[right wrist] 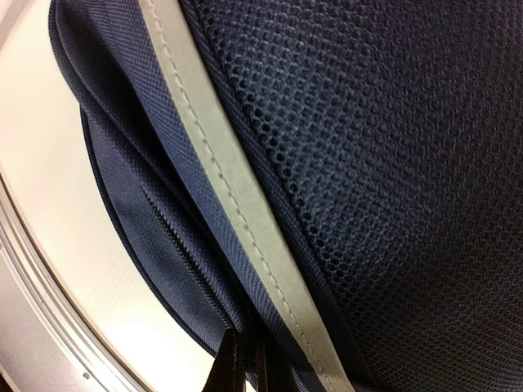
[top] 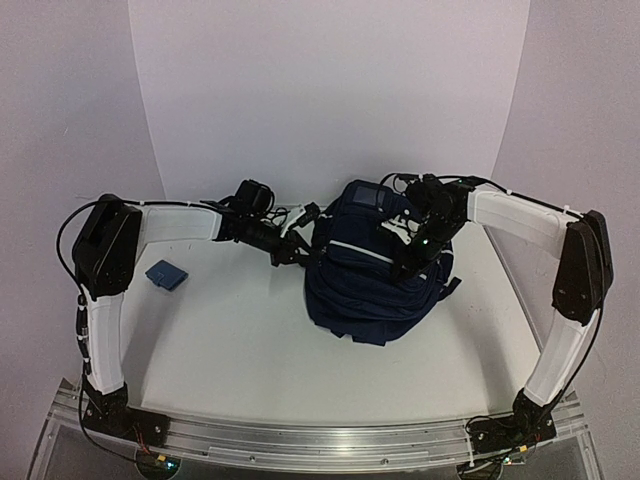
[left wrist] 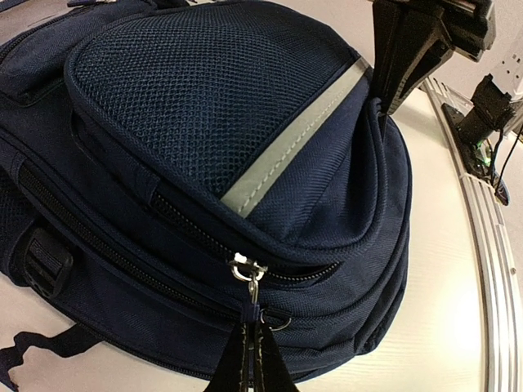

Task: Pack the student bag
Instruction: Zip the student bag at the center of the board.

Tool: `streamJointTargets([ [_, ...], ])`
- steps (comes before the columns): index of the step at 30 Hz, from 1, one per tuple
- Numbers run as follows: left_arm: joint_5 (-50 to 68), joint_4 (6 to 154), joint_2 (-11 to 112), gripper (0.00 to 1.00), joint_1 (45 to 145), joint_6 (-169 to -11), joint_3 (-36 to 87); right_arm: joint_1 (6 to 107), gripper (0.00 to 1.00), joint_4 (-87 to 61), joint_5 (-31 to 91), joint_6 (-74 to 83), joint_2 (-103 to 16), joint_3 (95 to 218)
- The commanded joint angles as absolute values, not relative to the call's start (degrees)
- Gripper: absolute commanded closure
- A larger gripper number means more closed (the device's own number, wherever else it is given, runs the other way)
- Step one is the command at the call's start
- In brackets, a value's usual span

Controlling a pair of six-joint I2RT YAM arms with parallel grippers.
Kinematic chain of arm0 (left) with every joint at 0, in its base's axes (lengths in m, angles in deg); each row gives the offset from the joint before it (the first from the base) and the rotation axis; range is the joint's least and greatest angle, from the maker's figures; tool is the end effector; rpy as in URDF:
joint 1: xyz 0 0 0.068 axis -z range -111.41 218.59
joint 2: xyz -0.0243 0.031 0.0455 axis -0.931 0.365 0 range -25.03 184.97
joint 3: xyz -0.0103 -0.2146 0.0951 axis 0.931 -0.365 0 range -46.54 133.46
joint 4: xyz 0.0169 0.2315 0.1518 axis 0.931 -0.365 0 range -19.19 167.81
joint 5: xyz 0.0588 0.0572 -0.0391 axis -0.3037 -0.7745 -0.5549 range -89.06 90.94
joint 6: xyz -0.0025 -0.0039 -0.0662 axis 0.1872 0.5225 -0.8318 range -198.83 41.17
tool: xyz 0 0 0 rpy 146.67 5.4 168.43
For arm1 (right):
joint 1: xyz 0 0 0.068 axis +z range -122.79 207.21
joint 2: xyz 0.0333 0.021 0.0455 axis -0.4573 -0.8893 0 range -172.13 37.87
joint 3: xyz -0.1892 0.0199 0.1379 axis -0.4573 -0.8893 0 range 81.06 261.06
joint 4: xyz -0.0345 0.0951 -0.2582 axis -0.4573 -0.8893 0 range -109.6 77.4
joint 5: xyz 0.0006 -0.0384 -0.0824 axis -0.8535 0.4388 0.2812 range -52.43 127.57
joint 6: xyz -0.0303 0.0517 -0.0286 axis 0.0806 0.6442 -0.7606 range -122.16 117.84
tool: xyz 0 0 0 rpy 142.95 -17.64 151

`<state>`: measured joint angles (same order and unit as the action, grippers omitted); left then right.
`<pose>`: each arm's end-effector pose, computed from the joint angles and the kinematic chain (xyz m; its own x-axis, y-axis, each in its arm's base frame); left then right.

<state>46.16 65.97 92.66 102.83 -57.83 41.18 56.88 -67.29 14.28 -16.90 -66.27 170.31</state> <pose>0.3627 -0.2918 0.1594 -0.2157 0.4522 -0.8654 0.9758 0.1313 -0.1746 0.3251 0.2092 0.2074 -0.6413 -0.6344 -0.4317 -0.7629 0.5877 0.2696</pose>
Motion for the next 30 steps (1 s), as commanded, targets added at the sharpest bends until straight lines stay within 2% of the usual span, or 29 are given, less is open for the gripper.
streamJointTargets([
  [1, 42.89, 69.14, 92.16, 1.0, 104.12, -59.71, 42.63, 57.36, 1.0, -68.15, 14.06, -15.63, -67.0, 171.19],
  [9, 44.0, 71.86, 95.37, 0.99, 104.4, -59.91, 44.51, 57.37, 1.0, -68.09, 14.56, -15.69, -66.45, 170.65],
  [18, 47.69, 69.67, 97.59, 0.86, 104.85, -57.2, 47.06, 57.38, 1.0, -68.06, 14.65, -15.72, -66.6, 170.77],
  [21, 47.65, 69.05, 98.26, 0.85, 104.9, -56.52, 47.81, 57.38, 1.0, -68.06, 14.58, -15.69, -66.61, 170.8],
  [22, 47.56, 69.02, 98.39, 0.85, 104.9, -56.51, 47.97, 57.38, 1.0, -68.06, 14.61, -15.69, -66.58, 170.78],
  [26, 47.32, 68.22, 97.81, 0.99, 105.05, -56.54, 48.01, 57.36, 1.0, -68.06, 14.64, -15.6, -66.47, 170.77],
  [30, 44.28, 67.31, 93.77, 1.0, 105.77, -56.36, 44.04, 57.36, 1.0, -67.85, 14.25, -15.62, -66.52, 170.22],
])
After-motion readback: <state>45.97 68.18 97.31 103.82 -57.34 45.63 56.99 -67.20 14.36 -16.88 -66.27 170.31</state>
